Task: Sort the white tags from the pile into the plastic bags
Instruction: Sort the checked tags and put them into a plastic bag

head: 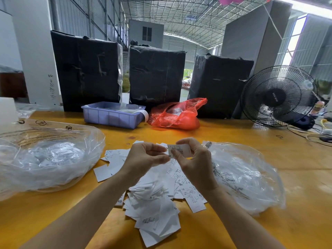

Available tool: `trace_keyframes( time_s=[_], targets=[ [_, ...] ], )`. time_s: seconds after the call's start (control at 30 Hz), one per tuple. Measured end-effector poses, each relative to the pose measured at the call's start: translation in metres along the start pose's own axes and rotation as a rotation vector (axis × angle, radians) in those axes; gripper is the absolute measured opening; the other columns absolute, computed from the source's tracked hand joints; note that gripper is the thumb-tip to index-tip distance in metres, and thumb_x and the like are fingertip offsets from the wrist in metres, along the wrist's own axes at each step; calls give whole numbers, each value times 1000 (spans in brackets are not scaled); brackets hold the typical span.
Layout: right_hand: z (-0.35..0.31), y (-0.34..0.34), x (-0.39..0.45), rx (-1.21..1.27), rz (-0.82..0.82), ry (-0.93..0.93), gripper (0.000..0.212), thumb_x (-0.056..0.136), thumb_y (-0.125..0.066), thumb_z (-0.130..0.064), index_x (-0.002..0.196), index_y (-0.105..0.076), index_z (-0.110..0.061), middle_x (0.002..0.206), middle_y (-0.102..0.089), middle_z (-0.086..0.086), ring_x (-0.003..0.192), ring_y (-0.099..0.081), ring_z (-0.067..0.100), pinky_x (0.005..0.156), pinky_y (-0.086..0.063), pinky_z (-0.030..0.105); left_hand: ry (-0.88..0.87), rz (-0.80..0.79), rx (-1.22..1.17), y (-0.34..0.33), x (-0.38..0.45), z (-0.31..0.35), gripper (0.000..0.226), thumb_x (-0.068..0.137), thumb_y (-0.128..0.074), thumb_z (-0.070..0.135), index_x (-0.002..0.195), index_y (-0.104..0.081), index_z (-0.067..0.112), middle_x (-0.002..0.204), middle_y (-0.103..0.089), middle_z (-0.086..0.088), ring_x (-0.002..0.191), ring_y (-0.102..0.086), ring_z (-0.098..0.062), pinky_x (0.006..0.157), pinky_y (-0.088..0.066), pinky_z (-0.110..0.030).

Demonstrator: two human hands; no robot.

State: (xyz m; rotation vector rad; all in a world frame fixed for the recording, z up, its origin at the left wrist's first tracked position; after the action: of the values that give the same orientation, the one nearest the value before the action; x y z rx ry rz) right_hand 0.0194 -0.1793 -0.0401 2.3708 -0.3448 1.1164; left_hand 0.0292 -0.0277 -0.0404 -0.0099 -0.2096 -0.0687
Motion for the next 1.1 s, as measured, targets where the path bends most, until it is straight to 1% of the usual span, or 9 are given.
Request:
trace_keyframes(
  time_s=[0.1, 0.27, 0.37, 0.47, 0.6, 0.7, 0.8, 0.97, 1.1],
  targets=[
    [0, 0, 0, -18, 4, 34, 17, 77, -76, -10, 92, -66, -9, 76, -57, -14, 66, -57, 3, 60, -51, 21, 11, 0, 0, 1, 0, 0, 22, 68, -78, -3, 86, -70, 6, 79, -73, -13, 70, -69, -15, 62, -53, -17],
    [-1, 0, 0, -28, -54, 52, 16, 77, -76, -11, 91, -67, -9, 76, -58, -12, 65, -55, -1, 60, -47, 15, 25, 24, -15, 2, 1, 1, 20, 66, -79, 0, 82, -69, 5, 67, -72, -6, 58, -66, -9, 52, -48, -14],
    [1, -1, 1, -12, -140, 5, 13, 82, -70, -9, 95, -67, -8, 75, -60, -12, 66, -60, 7, 61, -46, 16, 29, 59, -7, 3, 2, 0, 20, 67, -79, 1, 83, -69, 5, 66, -71, -4, 56, -65, -8, 51, -47, -13],
    [3, -1, 2, 36, -252, -103, 15, 87, -65, -7, 101, -67, -9, 76, -57, -16, 66, -56, 2, 58, -43, 9, 26, 81, 18, 5, 3, -1, 19, 68, -80, 3, 83, -70, 6, 65, -72, -2, 56, -66, -6, 51, -47, -12],
    [3, -1, 2, 201, -383, -274, 12, 90, -60, -5, 99, -63, -12, 83, -62, 4, 70, -59, 15, 62, -53, 26, 18, 77, 58, 6, 2, -2, 20, 67, -80, 8, 83, -69, 6, 64, -71, -4, 57, -66, -8, 53, -49, -13],
    [2, -1, 2, 252, -418, -316, 14, 91, -58, -3, 99, -60, -14, 84, -61, 4, 71, -59, 14, 62, -54, 23, 29, 62, 47, 5, 1, -2, 15, 68, -80, 6, 79, -70, 6, 62, -71, -3, 55, -67, -9, 54, -51, -14],
    [4, -1, 2, 168, -431, -274, 17, 88, -65, -9, 101, -59, -18, 86, -63, 4, 74, -61, 17, 68, -56, 32, 27, 81, 33, 5, 1, -1, 10, 68, -79, 6, 74, -71, 7, 63, -72, -5, 57, -68, -13, 56, -54, -18],
    [5, -3, 0, 137, -402, -273, 32, 82, -71, -8, 111, -59, -12, 92, -67, 8, 83, -67, 21, 74, -58, 37, 43, 123, 50, 6, 1, -2, 8, 68, -80, 8, 69, -72, 6, 66, -72, -11, 58, -69, -18, 67, -56, -32],
    [3, -2, 0, 221, -424, -322, 32, 79, -73, -6, 108, -60, -8, 87, -70, 12, 76, -68, 21, 71, -58, 36, 43, 133, 89, 3, 0, -4, 11, 68, -80, 14, 70, -72, 7, 68, -72, -11, 59, -67, -15, 56, -53, -23]
  ],
)
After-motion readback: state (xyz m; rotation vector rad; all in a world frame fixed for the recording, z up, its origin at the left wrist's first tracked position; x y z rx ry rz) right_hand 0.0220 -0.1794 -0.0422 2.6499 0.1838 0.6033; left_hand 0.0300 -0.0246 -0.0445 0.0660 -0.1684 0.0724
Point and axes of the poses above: each hand's wrist, its own x-axis towards the middle knuckle, its own y-axis out of the back of the hand, z = x × y, the point moved 1 cm from there along x, towards the middle knuckle
